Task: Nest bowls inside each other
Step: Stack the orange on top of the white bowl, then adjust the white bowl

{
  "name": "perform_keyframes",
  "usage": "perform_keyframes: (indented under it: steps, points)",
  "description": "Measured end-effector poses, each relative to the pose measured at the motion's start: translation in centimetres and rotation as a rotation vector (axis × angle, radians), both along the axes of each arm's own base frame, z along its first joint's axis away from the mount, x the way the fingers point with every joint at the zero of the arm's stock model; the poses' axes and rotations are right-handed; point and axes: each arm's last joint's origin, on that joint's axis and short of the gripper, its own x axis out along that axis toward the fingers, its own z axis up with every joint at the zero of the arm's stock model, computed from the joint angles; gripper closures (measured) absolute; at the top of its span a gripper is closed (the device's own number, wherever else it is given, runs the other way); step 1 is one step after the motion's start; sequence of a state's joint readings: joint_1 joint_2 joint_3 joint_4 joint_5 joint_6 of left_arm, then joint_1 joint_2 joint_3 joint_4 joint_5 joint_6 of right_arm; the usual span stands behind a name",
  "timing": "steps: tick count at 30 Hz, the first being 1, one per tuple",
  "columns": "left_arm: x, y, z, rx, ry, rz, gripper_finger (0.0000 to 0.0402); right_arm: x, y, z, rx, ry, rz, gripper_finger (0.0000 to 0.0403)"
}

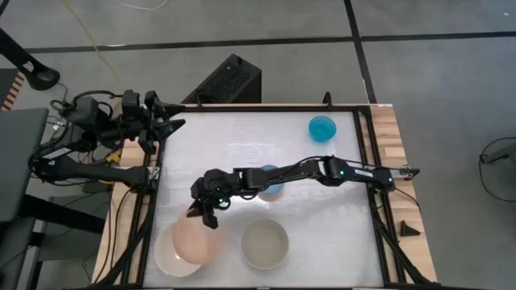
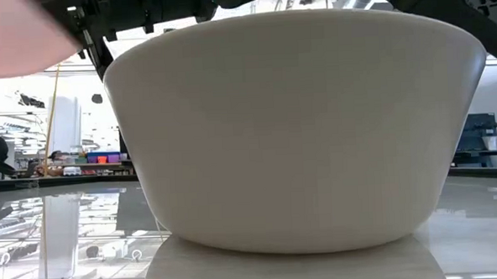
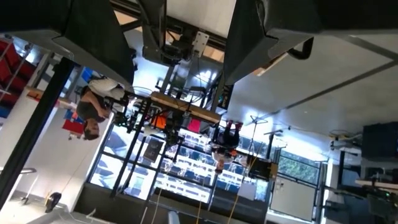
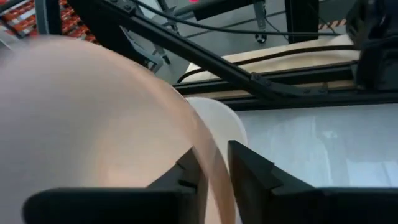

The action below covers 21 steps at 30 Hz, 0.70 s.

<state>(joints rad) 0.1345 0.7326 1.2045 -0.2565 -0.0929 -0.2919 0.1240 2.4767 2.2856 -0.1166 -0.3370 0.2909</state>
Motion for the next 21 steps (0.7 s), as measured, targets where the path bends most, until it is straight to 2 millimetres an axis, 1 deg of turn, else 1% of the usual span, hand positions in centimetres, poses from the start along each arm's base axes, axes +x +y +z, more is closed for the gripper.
perform_keyframes:
  steps: [6, 10, 13, 16, 19, 21]
  points:
    - [0.0, 0.0, 0.0, 0.000, 0.000, 0.000, 0.0164, -0.1, 0.8, 0.0, 0.036, 0.017, 0.003, 0.0232]
    - [0.0, 0.0, 0.0, -0.001, 0.000, 0.000, 0.0164, 0.0, 1.0, 0.4, 0.058, -0.016, 0.001, 0.0201]
    - [0.0, 0.0, 0.0, -0.001, 0.000, 0.000, 0.0164, 0.0, 1.0, 0.7, 0.069, -0.041, -0.023, 0.0196]
    - [0.0, 0.0, -0.1, -0.009, 0.009, -0.002, 0.0164, 0.1, 0.5, 0.7, 0.069, -0.034, -0.032, 0.0202]
    - [0.1, -0.1, -0.8, -0.041, 0.080, -0.039, 0.0164, 0.2, -0.3, 0.7, 0.087, -0.023, -0.044, 0.0210]
    - [-0.1, -0.2, -1.6, -0.077, 0.152, -0.070, 0.0164, 0.2, -0.9, 0.8, 0.106, -0.018, -0.015, 0.0212]
